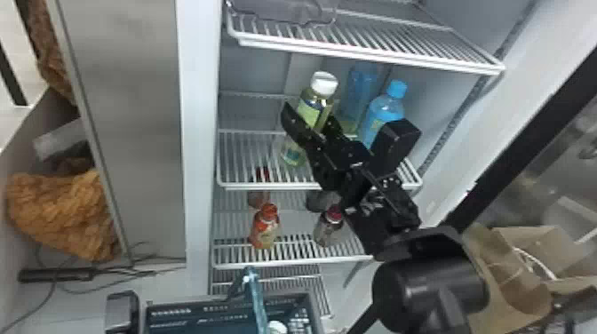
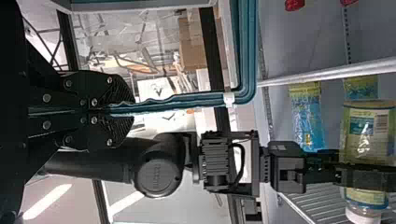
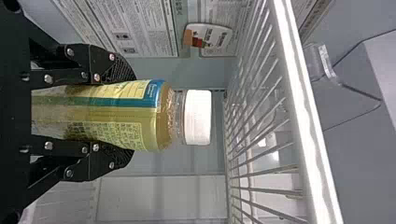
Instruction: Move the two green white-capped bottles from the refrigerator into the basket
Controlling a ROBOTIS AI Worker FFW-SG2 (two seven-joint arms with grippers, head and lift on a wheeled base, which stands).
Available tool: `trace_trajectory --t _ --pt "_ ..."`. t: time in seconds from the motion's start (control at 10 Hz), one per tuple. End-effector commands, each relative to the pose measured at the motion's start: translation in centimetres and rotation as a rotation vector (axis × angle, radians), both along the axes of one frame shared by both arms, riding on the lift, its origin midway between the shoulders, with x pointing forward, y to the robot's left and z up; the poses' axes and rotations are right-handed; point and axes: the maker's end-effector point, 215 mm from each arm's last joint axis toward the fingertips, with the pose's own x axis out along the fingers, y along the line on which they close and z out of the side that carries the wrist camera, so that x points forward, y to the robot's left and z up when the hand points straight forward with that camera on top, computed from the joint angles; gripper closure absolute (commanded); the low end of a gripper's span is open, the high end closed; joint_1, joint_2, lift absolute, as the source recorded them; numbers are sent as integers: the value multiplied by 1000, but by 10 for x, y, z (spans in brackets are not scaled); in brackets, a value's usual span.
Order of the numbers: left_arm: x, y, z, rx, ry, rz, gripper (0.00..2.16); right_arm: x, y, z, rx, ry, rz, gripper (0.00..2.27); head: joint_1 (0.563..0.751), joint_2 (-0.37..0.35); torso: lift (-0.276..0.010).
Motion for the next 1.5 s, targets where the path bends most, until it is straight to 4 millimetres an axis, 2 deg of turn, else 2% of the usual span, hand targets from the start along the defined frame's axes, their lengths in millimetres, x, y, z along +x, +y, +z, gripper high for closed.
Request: trace_trajectory --t 0.0,0.3,0.9,1.4 --pt "-1 0 1 -4 1 0 1164 -14 -4 0 0 11 3 878 695 -303 -4" --pt "0 1 0 -1 1 4 1164 -41 -4 -1 5 41 11 878 695 -319 -4" --pt "-1 2 -1 -2 5 5 1164 -97 10 10 41 99 54 878 695 -324 -4" --pt "0 3 -2 2 3 9 1164 -126 6 -14 44 195 62 877 695 -340 -4"
